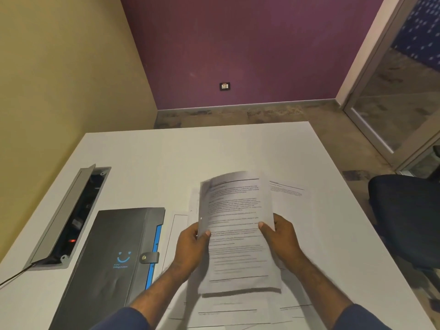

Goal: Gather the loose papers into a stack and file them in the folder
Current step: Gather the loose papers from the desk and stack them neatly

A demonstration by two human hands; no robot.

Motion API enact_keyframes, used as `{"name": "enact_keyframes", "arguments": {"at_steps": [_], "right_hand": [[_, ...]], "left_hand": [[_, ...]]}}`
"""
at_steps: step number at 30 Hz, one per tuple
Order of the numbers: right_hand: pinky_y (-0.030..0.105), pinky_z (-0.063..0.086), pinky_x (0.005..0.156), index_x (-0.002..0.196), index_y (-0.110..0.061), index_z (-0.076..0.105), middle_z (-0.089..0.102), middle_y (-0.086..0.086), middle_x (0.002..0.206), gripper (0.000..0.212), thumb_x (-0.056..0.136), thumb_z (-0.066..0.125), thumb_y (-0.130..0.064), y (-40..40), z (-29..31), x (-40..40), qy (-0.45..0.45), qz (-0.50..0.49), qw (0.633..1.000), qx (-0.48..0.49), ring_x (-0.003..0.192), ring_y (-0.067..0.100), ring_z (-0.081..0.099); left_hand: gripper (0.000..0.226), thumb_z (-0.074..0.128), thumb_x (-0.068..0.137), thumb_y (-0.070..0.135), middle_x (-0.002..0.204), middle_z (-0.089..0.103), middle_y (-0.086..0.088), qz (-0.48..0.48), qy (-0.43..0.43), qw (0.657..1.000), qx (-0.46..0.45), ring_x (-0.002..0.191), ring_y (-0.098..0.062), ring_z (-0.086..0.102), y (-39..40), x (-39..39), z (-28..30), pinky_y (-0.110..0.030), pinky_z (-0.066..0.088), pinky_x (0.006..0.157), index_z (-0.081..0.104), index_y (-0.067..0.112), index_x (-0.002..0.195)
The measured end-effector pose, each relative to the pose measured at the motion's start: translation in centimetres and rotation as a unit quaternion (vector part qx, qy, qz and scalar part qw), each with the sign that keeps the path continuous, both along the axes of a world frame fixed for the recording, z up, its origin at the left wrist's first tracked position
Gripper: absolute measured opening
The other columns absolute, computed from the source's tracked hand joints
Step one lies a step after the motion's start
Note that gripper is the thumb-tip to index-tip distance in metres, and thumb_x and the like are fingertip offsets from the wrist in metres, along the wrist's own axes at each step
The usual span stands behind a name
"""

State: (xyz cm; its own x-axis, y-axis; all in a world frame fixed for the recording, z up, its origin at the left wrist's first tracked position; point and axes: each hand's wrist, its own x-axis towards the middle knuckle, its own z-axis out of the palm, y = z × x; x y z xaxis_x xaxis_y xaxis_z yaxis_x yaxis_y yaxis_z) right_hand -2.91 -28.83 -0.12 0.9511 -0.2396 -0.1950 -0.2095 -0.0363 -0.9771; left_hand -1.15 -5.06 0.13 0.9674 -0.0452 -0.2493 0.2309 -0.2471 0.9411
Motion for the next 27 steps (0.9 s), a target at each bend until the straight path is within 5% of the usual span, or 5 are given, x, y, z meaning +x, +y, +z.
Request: {"name": "enact_keyframes", "arguments": {"at_steps": [4,7,13,21,27], "right_hand": [[0.028,0.05,0.074,0.1,-0.008,0.068,0.068,0.002,0.085,0.021,0.086,0.071,-0.024,-1.2,-2.2,0.3,0.07,-0.047,0.995,-0.06,0.081,0.02,0.064],[0.033,0.043,0.101,0.133,-0.011,0.053,0.06,0.004,0.13,0.057,0.083,0.074,-0.028,-2.5,-4.6,-0.1,0.125,0.026,0.971,-0.201,0.123,0.02,0.055],[0.057,0.003,0.116,0.152,-0.039,0.012,0.002,-0.007,0.164,0.079,0.085,0.044,-0.067,-2.5,-8.5,-2.2,0.195,0.253,0.81,-0.492,0.15,0.023,-0.011],[0.042,0.027,0.104,0.113,-0.037,0.062,0.052,-0.012,0.129,0.035,0.087,0.051,-0.057,-2.4,-9.3,-4.0,0.106,0.214,0.848,-0.474,0.135,0.017,0.034],[0.037,0.039,0.097,0.122,-0.01,0.062,0.062,0.008,0.125,0.044,0.082,0.072,-0.024,-4.7,-8.2,-2.9,0.174,-0.089,0.889,-0.414,0.121,0.03,0.051]], "left_hand": [[0.025,0.061,0.093,0.01,0.075,0.074,0.003,0.075,-0.021,0.995,0.065,0.071,-0.009,0.066,1.3,1.3,-0.6,-0.022,0.051,0.061,0.072,0.029,0.08],[0.031,0.056,0.092,0.003,0.062,0.06,0.007,0.092,0.003,0.987,0.135,0.06,-0.015,0.054,3.6,2.0,-1.9,-0.025,0.041,0.055,0.063,0.021,0.068],[0.017,0.051,0.097,0.009,0.078,0.069,-0.006,0.062,0.069,0.958,0.272,0.071,-0.02,0.064,7.2,0.9,-4.4,-0.027,0.047,0.057,0.067,0.009,0.094],[0.017,0.051,0.099,0.012,0.086,0.069,-0.004,0.079,0.1,0.958,0.258,0.075,-0.017,0.065,7.9,-0.2,-5.3,-0.025,0.05,0.059,0.066,0.008,0.106],[0.01,0.054,0.098,0.01,0.08,0.065,0.005,0.079,0.108,0.958,0.253,0.069,-0.008,0.062,8.1,-0.6,-5.6,-0.018,0.047,0.051,0.062,0.011,0.103]]}}
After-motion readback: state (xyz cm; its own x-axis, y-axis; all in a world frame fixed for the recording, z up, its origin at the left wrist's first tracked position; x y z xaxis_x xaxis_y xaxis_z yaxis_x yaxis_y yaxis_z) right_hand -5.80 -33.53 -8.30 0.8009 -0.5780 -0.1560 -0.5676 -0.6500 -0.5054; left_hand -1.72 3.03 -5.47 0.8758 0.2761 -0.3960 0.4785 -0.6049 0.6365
